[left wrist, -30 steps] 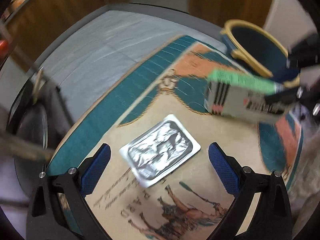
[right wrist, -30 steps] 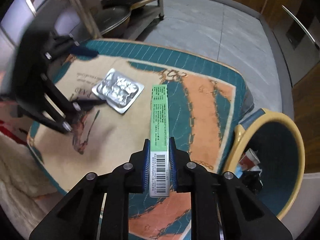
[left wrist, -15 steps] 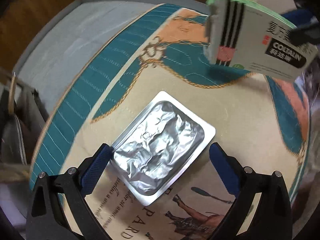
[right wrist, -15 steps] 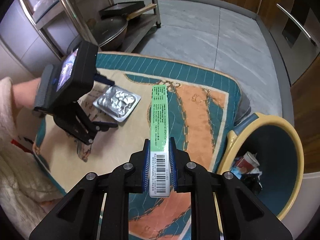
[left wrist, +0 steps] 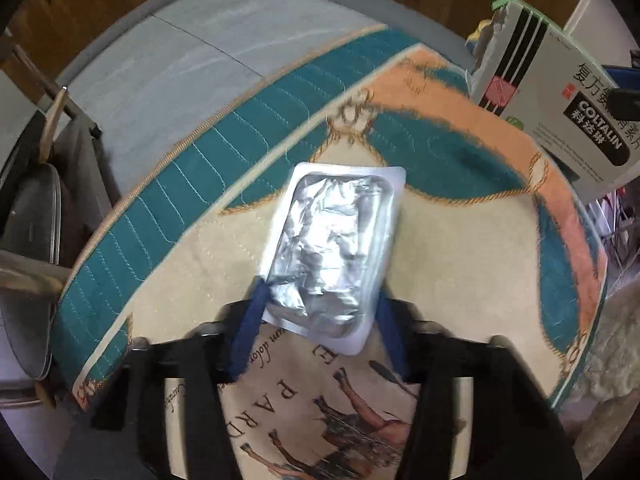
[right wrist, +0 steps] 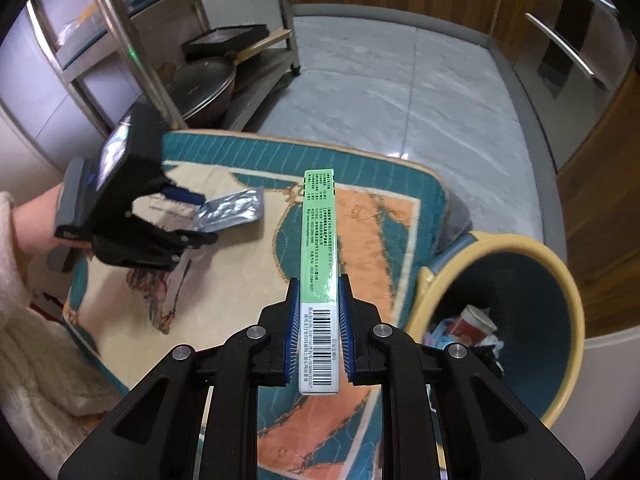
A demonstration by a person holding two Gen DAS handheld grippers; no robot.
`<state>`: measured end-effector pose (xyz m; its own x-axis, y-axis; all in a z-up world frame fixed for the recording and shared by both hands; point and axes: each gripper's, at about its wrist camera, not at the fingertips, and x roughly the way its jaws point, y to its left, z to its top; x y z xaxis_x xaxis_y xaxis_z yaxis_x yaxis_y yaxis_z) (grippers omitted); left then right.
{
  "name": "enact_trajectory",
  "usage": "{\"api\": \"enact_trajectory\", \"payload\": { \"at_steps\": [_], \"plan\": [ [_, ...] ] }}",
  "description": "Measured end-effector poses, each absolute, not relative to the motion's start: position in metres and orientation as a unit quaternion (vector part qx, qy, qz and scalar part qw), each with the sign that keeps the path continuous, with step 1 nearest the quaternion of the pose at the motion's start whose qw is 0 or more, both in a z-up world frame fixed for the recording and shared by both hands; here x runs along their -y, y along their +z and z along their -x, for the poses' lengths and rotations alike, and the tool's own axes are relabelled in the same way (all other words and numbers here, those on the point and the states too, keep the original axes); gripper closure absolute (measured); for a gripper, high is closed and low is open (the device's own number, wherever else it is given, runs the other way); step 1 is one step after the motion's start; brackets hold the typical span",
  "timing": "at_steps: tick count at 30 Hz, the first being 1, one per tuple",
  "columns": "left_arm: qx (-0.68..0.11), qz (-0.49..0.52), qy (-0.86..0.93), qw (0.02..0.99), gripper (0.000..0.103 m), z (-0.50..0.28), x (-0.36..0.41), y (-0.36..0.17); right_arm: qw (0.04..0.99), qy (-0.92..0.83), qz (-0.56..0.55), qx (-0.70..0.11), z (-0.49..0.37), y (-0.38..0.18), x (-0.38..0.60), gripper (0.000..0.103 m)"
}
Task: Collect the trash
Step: 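Grasp the foil blister pack with the left tool and lift it, then carry the COLTALIN box and foil pack over the bin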
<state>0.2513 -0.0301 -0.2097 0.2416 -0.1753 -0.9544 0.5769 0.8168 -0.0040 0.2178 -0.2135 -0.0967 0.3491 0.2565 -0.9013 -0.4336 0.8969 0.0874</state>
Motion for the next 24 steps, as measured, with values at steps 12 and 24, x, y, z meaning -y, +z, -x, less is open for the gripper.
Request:
{"api": "enact_trajectory", "payload": {
  "at_steps": [12,24],
  "plan": [
    [-0.55,-0.146,-0.195,0.799,0.094,-0.233,0.033,-0.173,0.833,0.162,0.07,-0.524,-0.208,-0.083,0.256,0.084],
    [-0.496,-0.091,-0.268,0.821,0.094,-0.209,0.101,-0.122,0.845,0.072,0.041,-0.529,-0.204,-0.081,0.321,0.084]
  ]
}}
